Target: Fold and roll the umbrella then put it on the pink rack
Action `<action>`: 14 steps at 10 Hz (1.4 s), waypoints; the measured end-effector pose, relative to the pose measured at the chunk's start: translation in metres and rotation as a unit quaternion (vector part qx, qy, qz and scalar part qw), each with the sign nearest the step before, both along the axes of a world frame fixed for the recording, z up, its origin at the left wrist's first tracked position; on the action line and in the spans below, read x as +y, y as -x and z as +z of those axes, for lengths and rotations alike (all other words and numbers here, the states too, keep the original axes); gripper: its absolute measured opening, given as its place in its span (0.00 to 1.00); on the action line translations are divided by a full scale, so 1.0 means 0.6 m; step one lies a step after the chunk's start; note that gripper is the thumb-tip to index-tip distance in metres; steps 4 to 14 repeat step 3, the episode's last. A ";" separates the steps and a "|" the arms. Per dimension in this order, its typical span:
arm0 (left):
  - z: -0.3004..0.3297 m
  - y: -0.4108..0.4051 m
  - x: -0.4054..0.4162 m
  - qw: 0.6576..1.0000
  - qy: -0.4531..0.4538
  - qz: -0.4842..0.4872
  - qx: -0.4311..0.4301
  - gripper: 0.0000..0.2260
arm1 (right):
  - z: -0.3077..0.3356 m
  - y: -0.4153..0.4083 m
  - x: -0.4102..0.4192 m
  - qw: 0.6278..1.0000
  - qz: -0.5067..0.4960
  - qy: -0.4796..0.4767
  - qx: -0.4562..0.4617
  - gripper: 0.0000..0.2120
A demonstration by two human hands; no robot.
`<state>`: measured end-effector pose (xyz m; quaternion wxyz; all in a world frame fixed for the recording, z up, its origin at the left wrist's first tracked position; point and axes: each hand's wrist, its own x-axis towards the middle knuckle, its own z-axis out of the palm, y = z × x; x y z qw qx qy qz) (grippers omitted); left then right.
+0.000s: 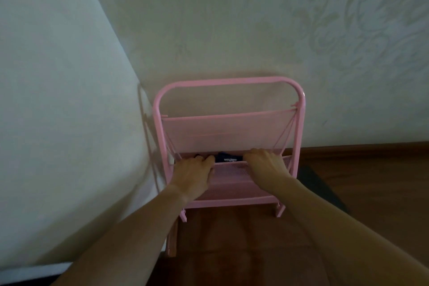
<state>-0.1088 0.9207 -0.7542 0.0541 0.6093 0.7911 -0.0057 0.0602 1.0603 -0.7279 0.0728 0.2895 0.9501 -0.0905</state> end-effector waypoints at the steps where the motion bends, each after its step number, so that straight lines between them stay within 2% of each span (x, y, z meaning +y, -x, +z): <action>1: 0.017 -0.008 -0.003 1.000 0.008 0.013 0.007 0.12 | 0.016 -0.003 -0.018 1.000 -0.017 -0.009 0.010 0.08; 2: 0.067 -0.036 -0.020 0.999 0.010 0.041 -0.003 0.17 | 0.060 -0.022 -0.053 0.998 -0.046 -0.010 0.043 0.12; 3: 0.129 -0.064 -0.053 0.998 -0.020 0.047 0.041 0.20 | 0.117 -0.055 -0.101 0.994 -0.063 -0.037 0.083 0.13; 14: 0.129 -0.064 -0.053 0.998 -0.020 0.047 0.041 0.20 | 0.117 -0.055 -0.101 0.994 -0.063 -0.037 0.083 0.13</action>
